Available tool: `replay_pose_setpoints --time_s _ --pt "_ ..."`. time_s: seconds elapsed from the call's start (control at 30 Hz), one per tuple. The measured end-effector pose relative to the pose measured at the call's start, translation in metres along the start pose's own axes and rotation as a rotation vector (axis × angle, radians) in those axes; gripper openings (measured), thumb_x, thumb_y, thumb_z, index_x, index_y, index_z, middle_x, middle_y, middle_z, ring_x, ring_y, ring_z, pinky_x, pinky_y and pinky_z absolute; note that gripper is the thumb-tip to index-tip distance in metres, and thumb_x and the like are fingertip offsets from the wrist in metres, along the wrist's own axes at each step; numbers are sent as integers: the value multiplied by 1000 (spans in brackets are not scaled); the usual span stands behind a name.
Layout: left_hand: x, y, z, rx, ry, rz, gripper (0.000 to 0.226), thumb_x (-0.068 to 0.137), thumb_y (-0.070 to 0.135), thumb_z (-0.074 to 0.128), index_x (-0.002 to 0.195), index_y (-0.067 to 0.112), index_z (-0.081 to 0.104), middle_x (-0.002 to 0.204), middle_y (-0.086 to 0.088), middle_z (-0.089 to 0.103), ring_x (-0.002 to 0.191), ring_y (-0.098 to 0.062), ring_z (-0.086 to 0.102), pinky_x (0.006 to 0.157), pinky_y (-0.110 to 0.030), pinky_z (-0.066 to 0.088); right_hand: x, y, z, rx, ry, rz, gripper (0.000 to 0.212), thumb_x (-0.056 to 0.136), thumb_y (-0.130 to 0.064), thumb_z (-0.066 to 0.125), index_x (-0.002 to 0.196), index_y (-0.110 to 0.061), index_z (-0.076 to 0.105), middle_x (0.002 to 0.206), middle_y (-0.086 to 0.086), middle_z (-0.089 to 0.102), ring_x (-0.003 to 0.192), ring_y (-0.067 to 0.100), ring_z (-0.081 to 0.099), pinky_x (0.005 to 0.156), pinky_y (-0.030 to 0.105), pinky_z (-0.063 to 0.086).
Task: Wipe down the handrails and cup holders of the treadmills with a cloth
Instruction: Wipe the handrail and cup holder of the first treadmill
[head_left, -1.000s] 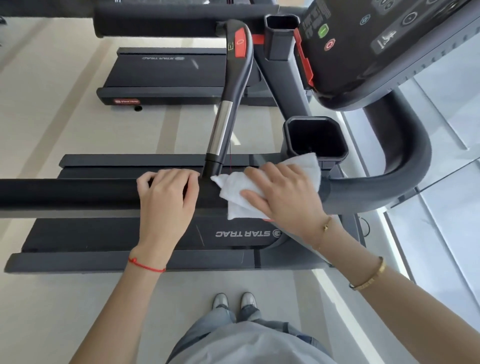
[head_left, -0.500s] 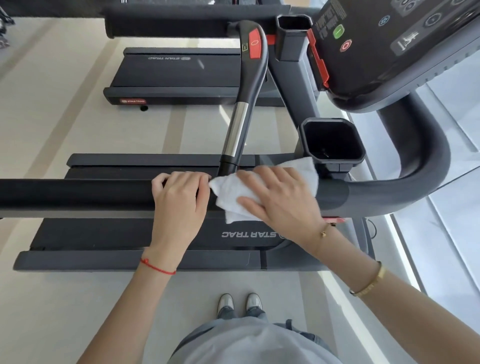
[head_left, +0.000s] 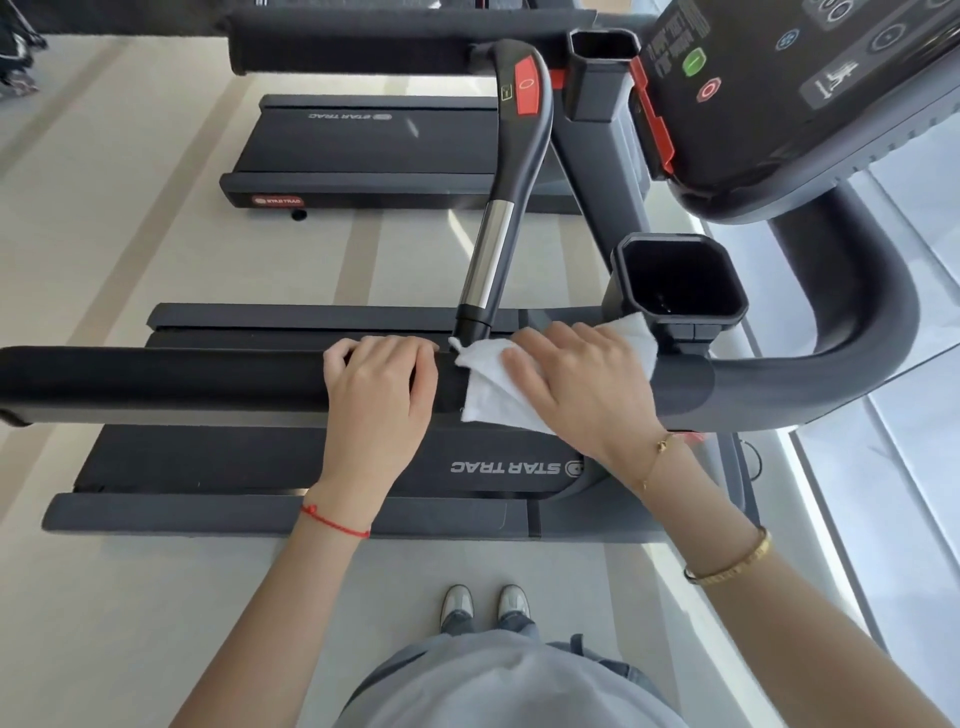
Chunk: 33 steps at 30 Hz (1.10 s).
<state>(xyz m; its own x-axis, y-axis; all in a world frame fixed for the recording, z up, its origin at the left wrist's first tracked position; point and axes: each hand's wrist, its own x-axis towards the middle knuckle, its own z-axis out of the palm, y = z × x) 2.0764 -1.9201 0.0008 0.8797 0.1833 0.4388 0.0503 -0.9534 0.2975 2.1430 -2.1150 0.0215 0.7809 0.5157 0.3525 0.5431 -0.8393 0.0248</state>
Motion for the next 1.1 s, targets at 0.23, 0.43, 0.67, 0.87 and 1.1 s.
replay_pose_setpoints --time_s 0.23,0.43,0.67,0.87,1.1 --pt "0 0 0 -7 19 9 32 103 22 39 95 19 70 87 8 69 84 -18 61 97 -37 32 -36 42 -7 30 -34 -168 51 102 -53 28 138 -23 47 119 0 56 103 25 52 93 39 39" --pt "0 1 1 9 23 11 35 103 22 35 92 17 68 82 7 66 81 -19 59 94 -38 34 -3 2 -5 32 -92 -76 51 102 -51 20 114 -22 60 89 1 60 77 26 54 72 37 40" --pt "0 0 -2 -16 10 16 32 103 22 39 96 17 70 89 6 70 84 -18 61 95 -37 34 -22 21 -3 45 -18 -139 47 103 -52 30 125 -20 57 105 1 60 91 25 55 83 38 42" --pt "0 1 -3 -11 -27 0 32 104 23 39 100 19 71 92 7 70 90 -17 62 100 -36 31 -28 46 -11 38 3 16 41 102 -43 31 111 -19 63 90 2 62 82 27 55 80 40 42" --pt "0 -1 -7 -44 -20 20 28 103 22 43 104 16 70 101 5 72 96 -18 64 100 -39 35 -13 15 -14 9 -187 -156 55 102 -53 19 131 -17 49 113 4 58 93 27 53 85 41 41"
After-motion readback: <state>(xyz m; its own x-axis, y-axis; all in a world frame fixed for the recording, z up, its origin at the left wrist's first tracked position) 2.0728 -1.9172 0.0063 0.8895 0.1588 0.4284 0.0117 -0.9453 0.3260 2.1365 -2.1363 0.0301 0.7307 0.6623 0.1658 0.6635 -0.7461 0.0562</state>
